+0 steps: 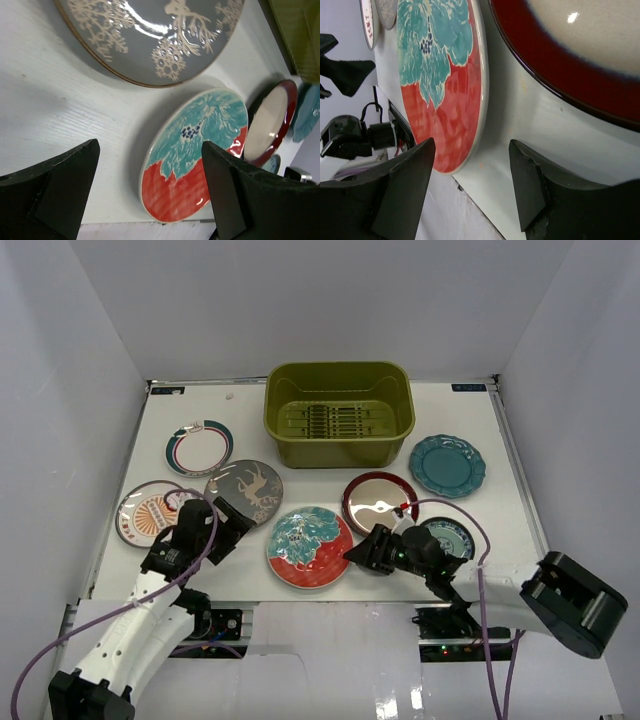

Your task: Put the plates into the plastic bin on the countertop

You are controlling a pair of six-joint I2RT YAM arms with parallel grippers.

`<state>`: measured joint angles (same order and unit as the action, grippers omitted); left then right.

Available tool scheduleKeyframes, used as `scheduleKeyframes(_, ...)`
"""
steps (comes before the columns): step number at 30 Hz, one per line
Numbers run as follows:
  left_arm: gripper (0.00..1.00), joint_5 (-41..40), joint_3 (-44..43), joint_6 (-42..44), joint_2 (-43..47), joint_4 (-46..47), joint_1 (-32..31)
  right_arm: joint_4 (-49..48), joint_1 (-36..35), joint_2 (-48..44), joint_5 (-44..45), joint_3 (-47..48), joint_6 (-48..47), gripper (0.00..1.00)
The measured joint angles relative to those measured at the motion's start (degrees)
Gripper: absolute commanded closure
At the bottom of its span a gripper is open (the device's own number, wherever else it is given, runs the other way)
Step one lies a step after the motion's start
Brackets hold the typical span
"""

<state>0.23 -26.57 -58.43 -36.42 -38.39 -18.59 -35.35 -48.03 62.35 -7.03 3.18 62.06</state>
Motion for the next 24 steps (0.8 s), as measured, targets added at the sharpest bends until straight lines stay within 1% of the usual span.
scheduleKeyframes(2,0.06,-2.69,1.42,-2.25,1.09,0.07,0.00,-3.61,-2.10,4.48,2.71,1.01,1.29,0.37)
scheduleKeyframes(3,0.06,-4.13,2.40,-3.26,1.49,0.26,0.00,-5.46,-2.89,6.84,3.80,1.66,2.03,0.43)
scheduleKeyframes(5,0.06,-6.51,4.70,-5.07,1.73,1.05,0.00,-8.79,-3.67,11.17,5.33,2.40,3.04,0.49)
scheduleKeyframes(6,0.06,-7.54,5.77,-5.79,1.55,1.38,0.00,-11.04,-3.87,13.33,5.75,2.43,3.91,0.58)
scheduleKeyframes(8,0.06,-9.40,7.87,-7.32,0.68,2.36,0.02,-13.86,-4.11,16.17,6.67,2.43,5.07,0.68)
scheduleKeyframes(9,0.06,-10.32,8.70,-8.09,-0.09,2.86,0.02,-14.47,-4.13,17.07,7.02,2.34,5.49,0.84)
scheduleKeyframes(10,0.06,-10.99,9.14,-8.74,-0.94,3.43,0.02,-14.88,-4.13,17.57,7.37,2.25,5.57,0.90)
scheduleKeyframes(11,0.06,-11.89,9.09,-9.20,-1.55,5.18,0.02,-15.61,-4.13,17.59,7.54,2.10,6.38,0.92)
scheduleKeyframes(13,0.07,-13.40,9.33,-10.08,-2.99,7.23,0.02,-16.06,-4.13,16.11,7.58,1.79,7.56,0.92)
scheduleKeyframes(15,0.07,-14.78,9.38,-11.02,-4.76,9.75,0.02,-13.79,-4.13,12.44,7.76,1.66,6.69,0.92)
scheduleKeyframes(16,0.08,-15.47,9.44,-11.41,-5.60,11.06,0.02,-10.75,-4.13,9.51,7.72,1.70,5.86,0.92)
scheduleKeyframes(19,0.13,-17.11,10.80,-12.35,-7.21,16.48,0.04,2.86,-4.11,-4.50,8.00,2.29,1.51,0.92)
scheduleKeyframes(21,0.19,-17.90,11.78,-12.87,-8.24,20.13,0.04,12.13,-3.10,-12.44,7.69,4.02,-1.77,0.92)
scheduleKeyframes(22,0.21,-18.32,12.28,-13.11,-9.14,22.10,0.13,17.07,-1.92,-15.26,6.47,6.16,-3.28,0.92)
scheduleKeyframes(23,0.25,-18.49,12.48,-13.35,-9.97,23.71,0.20,20.74,-0.13,-16.76,5.09,8.57,-4.79,0.92)
scheduleKeyframes(24,0.26,-18.80,12.72,-13.55,-11.02,25.33,0.35,24.39,2.62,-17.20,2.54,12.00,-6.27,0.92)
